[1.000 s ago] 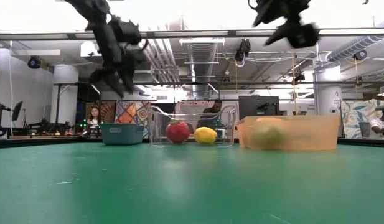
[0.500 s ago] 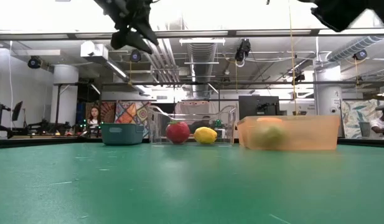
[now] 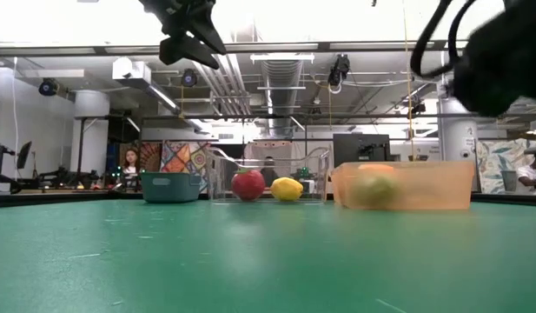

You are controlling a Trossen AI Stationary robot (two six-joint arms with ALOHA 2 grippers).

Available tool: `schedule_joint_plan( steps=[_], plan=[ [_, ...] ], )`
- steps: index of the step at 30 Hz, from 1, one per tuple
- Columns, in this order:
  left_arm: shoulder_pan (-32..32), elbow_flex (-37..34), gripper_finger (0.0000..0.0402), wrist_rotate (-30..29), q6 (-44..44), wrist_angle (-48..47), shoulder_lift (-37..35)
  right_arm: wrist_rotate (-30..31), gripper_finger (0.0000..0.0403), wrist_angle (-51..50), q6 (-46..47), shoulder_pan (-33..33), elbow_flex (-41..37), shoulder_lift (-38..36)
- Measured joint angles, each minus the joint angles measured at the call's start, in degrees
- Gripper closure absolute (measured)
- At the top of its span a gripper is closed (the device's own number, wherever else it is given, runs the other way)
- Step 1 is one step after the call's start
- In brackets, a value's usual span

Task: Sort produce into baskets
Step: Put the eggplant into the blue bin

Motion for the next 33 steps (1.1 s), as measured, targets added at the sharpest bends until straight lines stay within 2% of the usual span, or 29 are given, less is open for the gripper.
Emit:
schedule_joint_plan(
  steps=[7, 10, 14, 16, 18, 21, 23, 30, 33],
  plan=[
    [0.0, 0.0, 0.0238, 0.0, 0.0, -0.1, 0.0, -1.8, 0.0217, 2.1, -3.9, 0.0, 0.0, 5.9],
    [-0.2, 0.0, 0.0238, 0.0, 0.0, 0.0, 0.0, -2.3, 0.0248, 2.9, -5.3, 0.0, 0.0, 7.1],
    [-0.8, 0.0, 0.0238, 0.3, 0.0, 0.0, 0.1, -2.4, 0.0311, 3.3, -7.4, 0.0, 0.1, 7.2],
    [-1.1, 0.0, 0.0238, 3.5, 1.0, 0.1, 0.1, -1.5, 0.0344, 3.0, -8.3, -0.3, 0.0, 6.6],
    [-1.5, 0.0, 0.0238, 11.5, 3.9, 1.3, 0.6, -0.3, 0.0369, 2.0, -9.6, -1.0, -0.1, 4.8],
    [-2.6, 0.0, 0.0238, 25.4, 6.7, 3.5, 1.9, 4.0, 0.0375, 0.8, -13.9, -3.4, 0.0, 0.2],
    [-3.9, 0.0, 0.0238, 29.7, 8.0, 6.0, 3.1, 8.4, 0.0375, 1.3, -18.2, -5.5, 0.4, -3.3],
    [-6.5, 0.0, 0.0238, 28.3, 8.3, 16.5, 8.2, 29.1, 0.0372, 2.3, -36.7, -12.8, 4.0, -15.8],
    [-6.5, 0.0, 0.0238, 29.1, 6.4, 23.5, 10.5, 33.4, 0.0373, 7.5, -48.5, -14.4, 4.8, -19.4]
  ],
)
